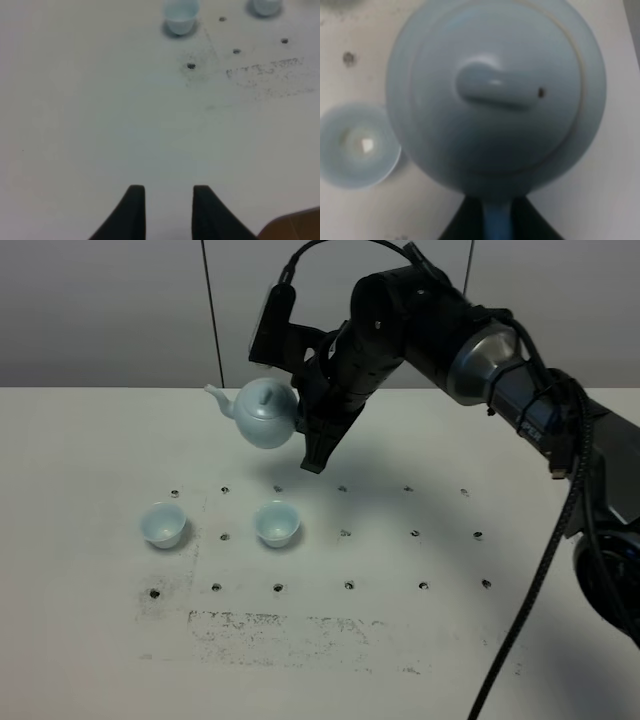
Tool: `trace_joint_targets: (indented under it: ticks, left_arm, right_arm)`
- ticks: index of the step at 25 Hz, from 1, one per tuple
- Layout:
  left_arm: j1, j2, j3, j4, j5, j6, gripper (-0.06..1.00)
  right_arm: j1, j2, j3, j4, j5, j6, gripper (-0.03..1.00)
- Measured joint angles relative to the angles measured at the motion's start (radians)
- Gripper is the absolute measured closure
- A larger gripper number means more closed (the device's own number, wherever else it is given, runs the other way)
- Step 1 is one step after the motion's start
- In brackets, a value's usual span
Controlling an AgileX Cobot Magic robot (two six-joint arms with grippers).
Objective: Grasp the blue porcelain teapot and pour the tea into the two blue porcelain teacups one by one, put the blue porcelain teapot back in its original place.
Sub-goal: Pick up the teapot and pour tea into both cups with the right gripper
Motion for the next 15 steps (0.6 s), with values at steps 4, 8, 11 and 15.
trace_joint_targets:
  ticks: [4,8,11,15]
  left_arm:
    - [0.000,0.000,0.000,0.000,0.000,0.000,0.65]
    - [0.000,0.000,0.000,0.000,-0.001,0.000,0.65]
    - [0.000,0.000,0.000,-0.001,-0.001,0.000,0.65]
    - [0.000,0.000,0.000,-0.001,-0.001,0.000,0.65]
  right_arm:
    - [0.030,0.082,-0.118,-0.044,-0.001,-0.032,0.90]
    - [0.058,0.122,-0.144,-0.119,-0.007,-0.088,0.90]
    - [0.083,0.139,-0.144,-0.148,-0.041,-0.135,0.90]
    - [0.112,0.153,-0.145,-0.206,-0.086,-0.158,0.90]
